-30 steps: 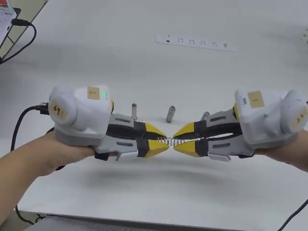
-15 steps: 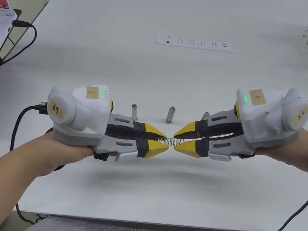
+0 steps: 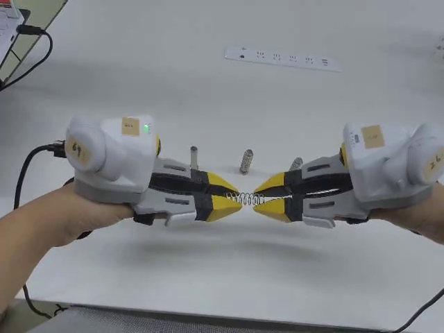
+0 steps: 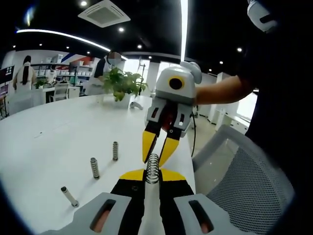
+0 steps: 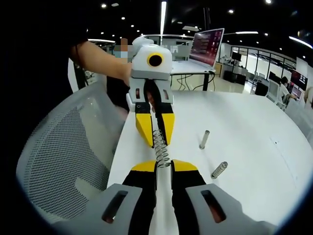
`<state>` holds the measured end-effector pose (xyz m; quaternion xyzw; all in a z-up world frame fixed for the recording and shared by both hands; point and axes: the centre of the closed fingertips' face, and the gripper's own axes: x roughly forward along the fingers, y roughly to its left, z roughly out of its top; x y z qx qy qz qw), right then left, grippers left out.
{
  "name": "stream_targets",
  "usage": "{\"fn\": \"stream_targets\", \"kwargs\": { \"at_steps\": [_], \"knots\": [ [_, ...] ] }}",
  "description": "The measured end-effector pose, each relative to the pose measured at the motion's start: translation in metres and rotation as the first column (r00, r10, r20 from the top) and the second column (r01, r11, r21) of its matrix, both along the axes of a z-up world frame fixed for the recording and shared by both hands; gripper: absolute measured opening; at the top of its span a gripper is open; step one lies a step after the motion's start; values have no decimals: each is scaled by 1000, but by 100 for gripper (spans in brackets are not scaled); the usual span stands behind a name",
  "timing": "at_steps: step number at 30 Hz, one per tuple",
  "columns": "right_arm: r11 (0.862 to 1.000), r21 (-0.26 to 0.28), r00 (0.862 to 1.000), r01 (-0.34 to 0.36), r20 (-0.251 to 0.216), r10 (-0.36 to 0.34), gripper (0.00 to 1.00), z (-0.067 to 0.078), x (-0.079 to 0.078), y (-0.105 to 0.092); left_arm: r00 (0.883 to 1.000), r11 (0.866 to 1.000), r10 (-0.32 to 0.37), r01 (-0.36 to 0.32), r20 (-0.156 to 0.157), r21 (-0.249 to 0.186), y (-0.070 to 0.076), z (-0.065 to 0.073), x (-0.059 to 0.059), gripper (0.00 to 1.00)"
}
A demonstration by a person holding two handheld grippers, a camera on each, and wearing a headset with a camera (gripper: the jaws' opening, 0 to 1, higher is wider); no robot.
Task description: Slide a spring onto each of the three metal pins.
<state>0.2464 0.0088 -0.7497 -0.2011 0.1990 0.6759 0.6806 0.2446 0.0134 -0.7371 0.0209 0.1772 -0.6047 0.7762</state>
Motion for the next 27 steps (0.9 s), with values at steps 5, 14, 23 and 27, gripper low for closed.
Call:
{"fn": "stream_targets", "kwargs": {
  "at_steps": [5, 14, 23, 27],
  "knots": [
    [1000, 24, 1000, 8, 0, -8, 8, 5, 0, 0, 1000, 1000, 2, -2, 0, -7, 0, 1, 1, 2],
    [999, 40, 1000, 10, -5, -10, 8, 10, -2, 1, 1000, 1000, 0, 0, -14, -3, 0, -1, 0, 2],
    [998, 61, 1000, -5, 13, 4, 8, 22, -5, 6, 1000, 1000, -10, 10, -8, 20, 2, -5, -3, 2],
    [992, 123, 1000, 15, -16, -13, 8, 34, -4, 12, 1000, 1000, -11, 11, -1, 26, 3, -6, -3, 2]
  ]
}}
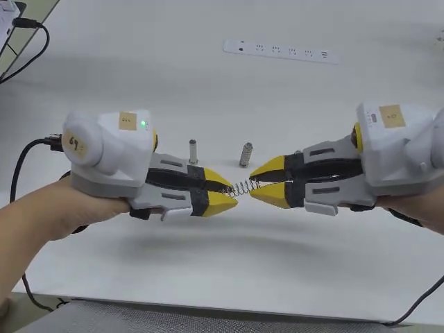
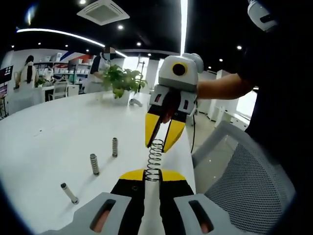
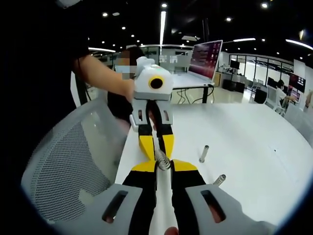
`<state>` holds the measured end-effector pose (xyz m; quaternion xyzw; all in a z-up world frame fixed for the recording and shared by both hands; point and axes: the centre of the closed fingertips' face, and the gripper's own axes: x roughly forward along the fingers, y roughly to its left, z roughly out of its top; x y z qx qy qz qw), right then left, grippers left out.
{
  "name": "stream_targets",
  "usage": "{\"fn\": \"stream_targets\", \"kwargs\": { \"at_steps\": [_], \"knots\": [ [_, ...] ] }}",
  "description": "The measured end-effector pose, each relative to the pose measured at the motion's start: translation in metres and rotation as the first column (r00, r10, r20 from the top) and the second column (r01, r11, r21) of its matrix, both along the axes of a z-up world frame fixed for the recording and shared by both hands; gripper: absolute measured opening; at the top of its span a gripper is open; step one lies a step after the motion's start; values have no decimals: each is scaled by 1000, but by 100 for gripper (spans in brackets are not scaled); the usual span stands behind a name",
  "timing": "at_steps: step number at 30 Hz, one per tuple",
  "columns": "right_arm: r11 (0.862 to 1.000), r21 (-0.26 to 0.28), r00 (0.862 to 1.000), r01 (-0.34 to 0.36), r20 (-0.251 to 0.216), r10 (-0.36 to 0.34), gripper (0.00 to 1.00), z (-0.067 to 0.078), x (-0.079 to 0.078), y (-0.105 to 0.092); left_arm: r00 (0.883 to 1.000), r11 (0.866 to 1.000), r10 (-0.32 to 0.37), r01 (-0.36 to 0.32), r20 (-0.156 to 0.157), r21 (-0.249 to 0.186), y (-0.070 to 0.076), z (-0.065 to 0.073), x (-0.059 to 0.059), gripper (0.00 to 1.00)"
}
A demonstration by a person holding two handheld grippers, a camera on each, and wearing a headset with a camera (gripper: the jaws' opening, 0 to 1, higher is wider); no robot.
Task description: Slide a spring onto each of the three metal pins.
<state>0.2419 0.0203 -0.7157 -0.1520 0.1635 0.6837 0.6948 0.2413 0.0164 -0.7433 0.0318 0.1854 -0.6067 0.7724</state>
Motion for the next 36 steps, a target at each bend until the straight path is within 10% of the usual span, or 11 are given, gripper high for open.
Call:
{"fn": "stream_targets", "kwargs": {
  "at_steps": [36],
  "knots": [
    [994, 108, 997, 1, 73, -8, 8, 19, -3, 33, 1000, 1000, 7, -7, 25, -2, -2, 2, 1, 2]
  ]
}}
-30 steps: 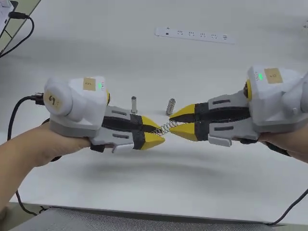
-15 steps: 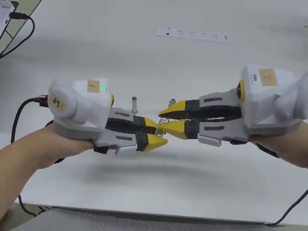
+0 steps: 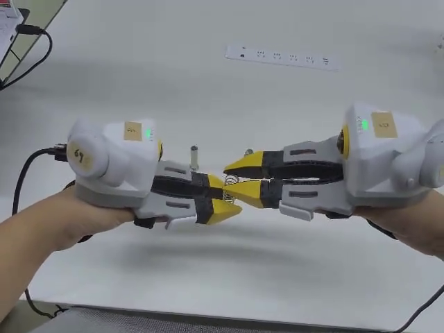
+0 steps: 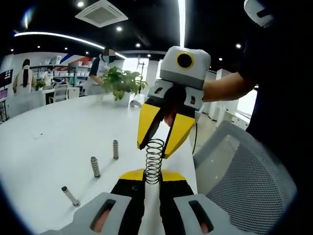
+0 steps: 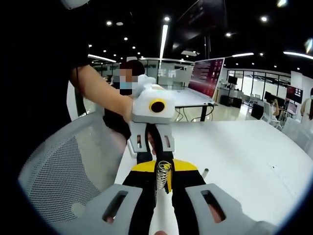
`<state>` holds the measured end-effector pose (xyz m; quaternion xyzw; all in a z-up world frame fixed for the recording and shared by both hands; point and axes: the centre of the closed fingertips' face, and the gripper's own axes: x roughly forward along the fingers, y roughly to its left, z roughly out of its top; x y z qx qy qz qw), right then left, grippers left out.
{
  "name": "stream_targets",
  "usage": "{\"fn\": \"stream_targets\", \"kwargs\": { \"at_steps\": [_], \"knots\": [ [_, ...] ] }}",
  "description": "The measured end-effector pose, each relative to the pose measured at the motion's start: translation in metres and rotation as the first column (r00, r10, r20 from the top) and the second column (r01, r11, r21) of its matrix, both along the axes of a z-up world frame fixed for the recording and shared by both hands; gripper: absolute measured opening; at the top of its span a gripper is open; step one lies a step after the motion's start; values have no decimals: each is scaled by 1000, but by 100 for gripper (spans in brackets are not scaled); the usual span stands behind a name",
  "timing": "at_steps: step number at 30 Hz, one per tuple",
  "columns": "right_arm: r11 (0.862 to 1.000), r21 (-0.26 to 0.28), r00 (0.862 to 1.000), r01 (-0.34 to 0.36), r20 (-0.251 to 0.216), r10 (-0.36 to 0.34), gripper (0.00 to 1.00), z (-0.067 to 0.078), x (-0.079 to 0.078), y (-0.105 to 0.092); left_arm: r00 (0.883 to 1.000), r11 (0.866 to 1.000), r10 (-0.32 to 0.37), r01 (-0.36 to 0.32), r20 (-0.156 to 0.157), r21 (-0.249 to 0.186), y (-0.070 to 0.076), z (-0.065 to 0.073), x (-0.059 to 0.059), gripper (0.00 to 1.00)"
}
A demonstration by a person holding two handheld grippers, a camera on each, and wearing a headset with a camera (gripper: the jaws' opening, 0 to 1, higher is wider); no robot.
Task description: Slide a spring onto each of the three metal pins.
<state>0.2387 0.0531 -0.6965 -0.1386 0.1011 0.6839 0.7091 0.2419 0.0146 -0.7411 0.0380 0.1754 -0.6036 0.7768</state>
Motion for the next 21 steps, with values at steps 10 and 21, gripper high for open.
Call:
{"fn": "stream_targets", "kwargs": {
  "at_steps": [10, 21],
  "knots": [
    [1000, -7, 1000, -20, 20, 20, 8, 0, -1, 1, 1000, 1000, -1, 1, -3, -1, 1, 0, -1, 2],
    [1000, 0, 999, -24, 31, 24, 7, 4, -1, 1, 1000, 1000, 6, -6, -7, -11, 1, 4, -3, 2]
  ]
}}
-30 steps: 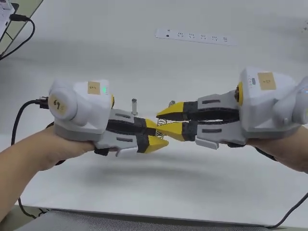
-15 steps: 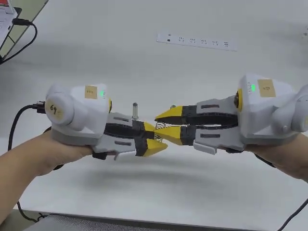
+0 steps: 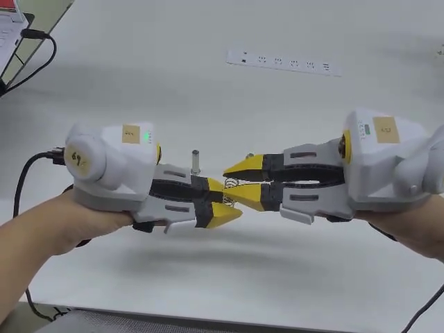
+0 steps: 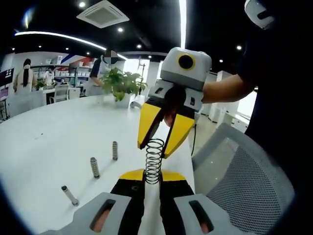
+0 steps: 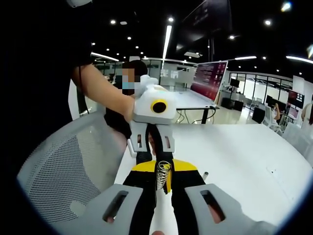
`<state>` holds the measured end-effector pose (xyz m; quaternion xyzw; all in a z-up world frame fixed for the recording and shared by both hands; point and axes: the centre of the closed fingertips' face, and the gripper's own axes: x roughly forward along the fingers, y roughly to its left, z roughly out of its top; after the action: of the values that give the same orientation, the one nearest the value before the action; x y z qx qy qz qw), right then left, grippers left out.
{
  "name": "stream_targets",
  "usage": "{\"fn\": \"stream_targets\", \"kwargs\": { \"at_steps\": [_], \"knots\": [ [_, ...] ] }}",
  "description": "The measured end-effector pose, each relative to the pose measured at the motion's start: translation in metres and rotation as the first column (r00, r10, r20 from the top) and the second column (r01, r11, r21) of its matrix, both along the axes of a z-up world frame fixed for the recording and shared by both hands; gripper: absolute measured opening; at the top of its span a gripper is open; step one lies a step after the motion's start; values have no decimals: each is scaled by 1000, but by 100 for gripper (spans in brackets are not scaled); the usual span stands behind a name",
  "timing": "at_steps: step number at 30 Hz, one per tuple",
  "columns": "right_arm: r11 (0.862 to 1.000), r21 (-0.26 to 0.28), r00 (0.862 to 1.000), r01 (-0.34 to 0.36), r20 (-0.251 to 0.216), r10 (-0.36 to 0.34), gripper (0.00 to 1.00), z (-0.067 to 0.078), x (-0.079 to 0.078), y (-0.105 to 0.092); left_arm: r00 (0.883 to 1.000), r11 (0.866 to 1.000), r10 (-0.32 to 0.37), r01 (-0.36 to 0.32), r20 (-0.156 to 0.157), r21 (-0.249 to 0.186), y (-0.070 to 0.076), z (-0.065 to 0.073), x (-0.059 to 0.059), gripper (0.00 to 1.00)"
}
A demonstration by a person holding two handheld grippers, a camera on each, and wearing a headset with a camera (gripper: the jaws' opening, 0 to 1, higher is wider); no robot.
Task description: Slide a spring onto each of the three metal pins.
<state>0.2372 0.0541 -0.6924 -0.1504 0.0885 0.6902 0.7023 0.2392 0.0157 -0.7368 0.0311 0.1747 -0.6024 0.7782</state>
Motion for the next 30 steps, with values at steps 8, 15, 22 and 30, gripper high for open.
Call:
{"fn": "stream_targets", "kwargs": {
  "at_steps": [8, 15, 22, 30],
  "knots": [
    [1000, -14, 1000, 7, 0, -7, 7, -1, 1, -2, 1000, 1000, 8, -8, -15, 1, 0, -2, 0, 3],
    [1000, -25, 1000, 2, 10, -2, 7, -1, 1, -2, 1000, 1000, 10, -10, -18, -2, -3, -1, 1, 3],
    [999, -39, 1000, -1, 14, 2, 7, -3, 2, -2, 1000, 1000, 16, -17, -26, -8, -2, 0, 3, 5],
    [999, -45, 1000, 6, 20, -5, 7, -3, 4, -3, 999, 999, 43, -43, -26, 2, 0, -4, 6, 18]
  ]
}}
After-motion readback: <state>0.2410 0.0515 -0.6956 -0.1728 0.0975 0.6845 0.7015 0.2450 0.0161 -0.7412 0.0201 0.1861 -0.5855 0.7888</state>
